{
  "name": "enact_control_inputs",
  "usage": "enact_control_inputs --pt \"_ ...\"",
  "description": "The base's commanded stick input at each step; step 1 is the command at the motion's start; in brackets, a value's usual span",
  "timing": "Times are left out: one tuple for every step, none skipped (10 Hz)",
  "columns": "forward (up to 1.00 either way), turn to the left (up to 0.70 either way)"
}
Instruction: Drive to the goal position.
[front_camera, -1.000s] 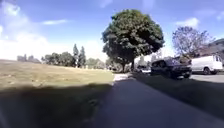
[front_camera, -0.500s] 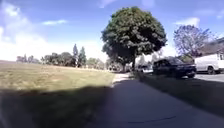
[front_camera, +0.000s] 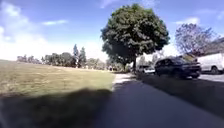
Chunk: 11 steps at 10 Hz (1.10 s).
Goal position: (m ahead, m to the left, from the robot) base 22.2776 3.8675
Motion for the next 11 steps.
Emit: enact_control_inputs --pt "1.00 0.00" --pt "1.00 0.00" --pt "1.00 0.00" --pt "1.00 0.00" --pt "1.00 0.00" --pt "1.00 0.00" --pt "1.00 0.00" --pt "1.00 0.00" --pt "1.00 0.00" --pt "1.00 0.00" --pt "1.00 0.00"
